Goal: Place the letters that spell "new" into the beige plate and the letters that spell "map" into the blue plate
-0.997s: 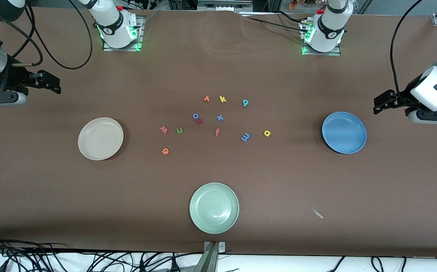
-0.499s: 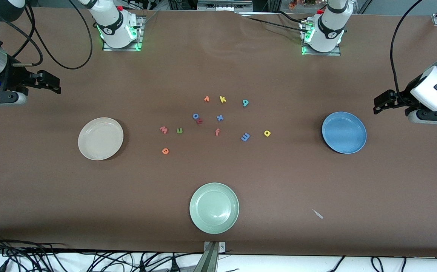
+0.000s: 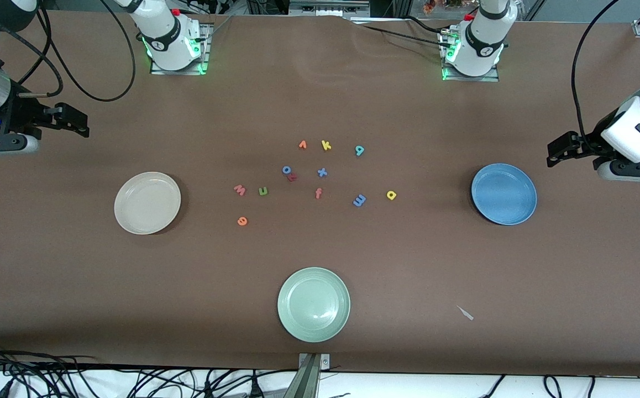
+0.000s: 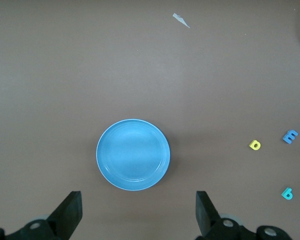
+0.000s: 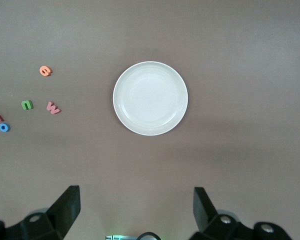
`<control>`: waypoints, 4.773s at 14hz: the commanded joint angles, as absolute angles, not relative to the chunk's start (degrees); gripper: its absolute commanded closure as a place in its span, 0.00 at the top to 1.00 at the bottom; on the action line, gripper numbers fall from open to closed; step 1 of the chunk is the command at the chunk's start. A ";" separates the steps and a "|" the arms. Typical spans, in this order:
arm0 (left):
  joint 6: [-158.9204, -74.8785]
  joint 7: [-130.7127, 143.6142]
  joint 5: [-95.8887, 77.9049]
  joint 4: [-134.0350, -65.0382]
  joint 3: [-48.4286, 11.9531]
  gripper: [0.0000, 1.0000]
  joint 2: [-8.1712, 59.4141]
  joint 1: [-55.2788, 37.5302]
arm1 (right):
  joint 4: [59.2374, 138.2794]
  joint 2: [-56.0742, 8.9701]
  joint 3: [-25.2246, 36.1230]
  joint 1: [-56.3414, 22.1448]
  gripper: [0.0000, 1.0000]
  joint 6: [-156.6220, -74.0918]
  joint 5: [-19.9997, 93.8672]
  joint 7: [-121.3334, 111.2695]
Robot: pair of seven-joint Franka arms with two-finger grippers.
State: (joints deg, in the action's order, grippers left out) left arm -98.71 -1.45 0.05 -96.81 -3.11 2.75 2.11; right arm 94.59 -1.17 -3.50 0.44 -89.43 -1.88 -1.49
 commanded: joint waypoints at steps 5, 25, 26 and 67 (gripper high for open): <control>-97.29 -1.23 -0.53 -95.01 -3.25 1.00 3.34 2.11 | 95.01 -0.79 -3.43 0.62 1.00 -89.21 -1.32 -1.67; -97.29 -1.41 -0.44 -94.83 -3.95 1.00 3.69 1.14 | 95.10 -0.70 -3.43 0.62 1.00 -89.12 -1.23 -1.67; -97.29 -1.15 -0.44 -94.83 -5.35 1.00 3.78 1.14 | 95.10 -0.70 -3.43 0.62 1.00 -89.12 -1.23 -1.67; -132.71 28.39 27.06 -95.19 -23.20 0.60 44.83 -18.02 | 118.39 -22.67 -7.21 -14.50 1.00 -140.88 -2.20 -13.70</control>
